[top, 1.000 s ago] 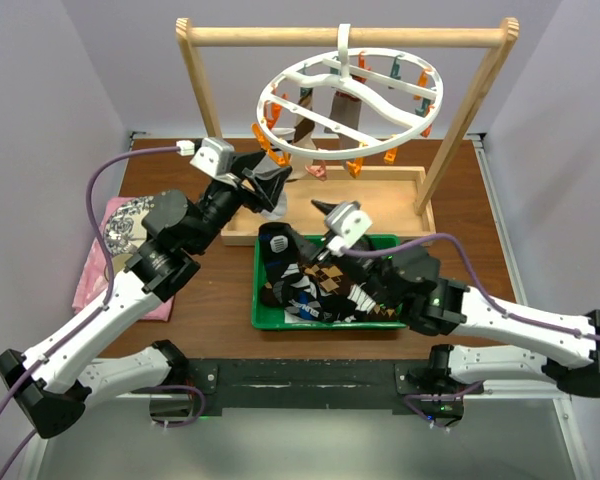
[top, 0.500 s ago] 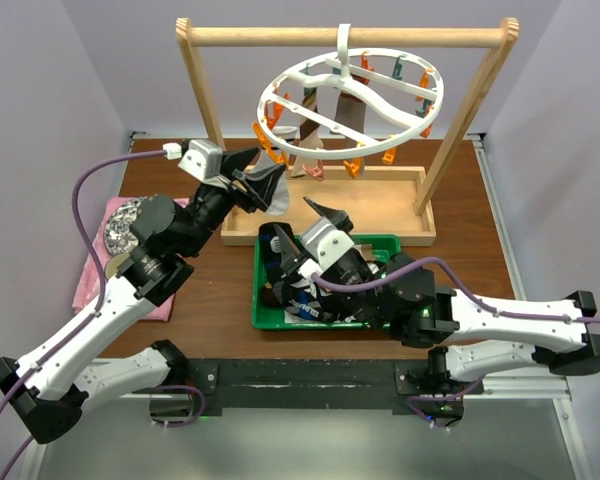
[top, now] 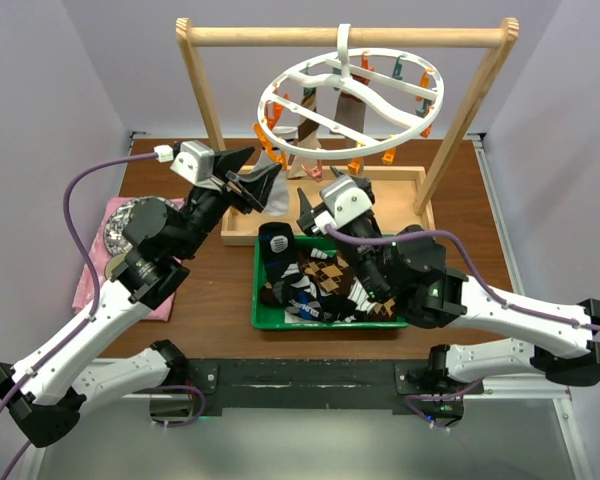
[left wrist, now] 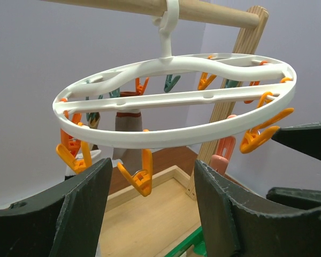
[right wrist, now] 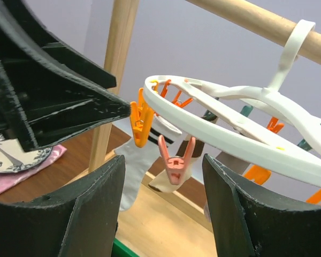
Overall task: Clip the socks to the hanger
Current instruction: Open the clamp at the hanger.
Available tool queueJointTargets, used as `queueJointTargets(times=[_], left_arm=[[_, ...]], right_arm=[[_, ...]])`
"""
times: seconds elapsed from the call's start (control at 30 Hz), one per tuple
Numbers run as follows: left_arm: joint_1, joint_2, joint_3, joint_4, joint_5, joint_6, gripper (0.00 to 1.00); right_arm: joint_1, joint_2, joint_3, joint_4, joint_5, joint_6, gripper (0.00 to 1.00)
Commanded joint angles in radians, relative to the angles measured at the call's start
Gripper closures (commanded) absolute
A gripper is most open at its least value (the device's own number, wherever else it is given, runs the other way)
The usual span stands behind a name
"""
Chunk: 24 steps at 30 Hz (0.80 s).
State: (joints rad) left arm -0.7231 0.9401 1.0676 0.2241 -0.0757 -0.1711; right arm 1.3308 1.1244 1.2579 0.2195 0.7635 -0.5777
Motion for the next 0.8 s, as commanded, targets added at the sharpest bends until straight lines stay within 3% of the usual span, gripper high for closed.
queueJointTargets(times=[0.0, 0.77], left_arm=[[-0.004, -0.026, -0.004, 0.055, -0.016, 0.012, 0.32], [-0.004, -0.038, -0.003, 0.054, -0.018, -0.002, 0.32]], right_arm=[[-0.045, 0.038, 0.073, -0.052, -0.023, 0.039, 0.37], [-0.183, 0.083, 0.135, -0.121, -0.067, 0.081, 0.34]])
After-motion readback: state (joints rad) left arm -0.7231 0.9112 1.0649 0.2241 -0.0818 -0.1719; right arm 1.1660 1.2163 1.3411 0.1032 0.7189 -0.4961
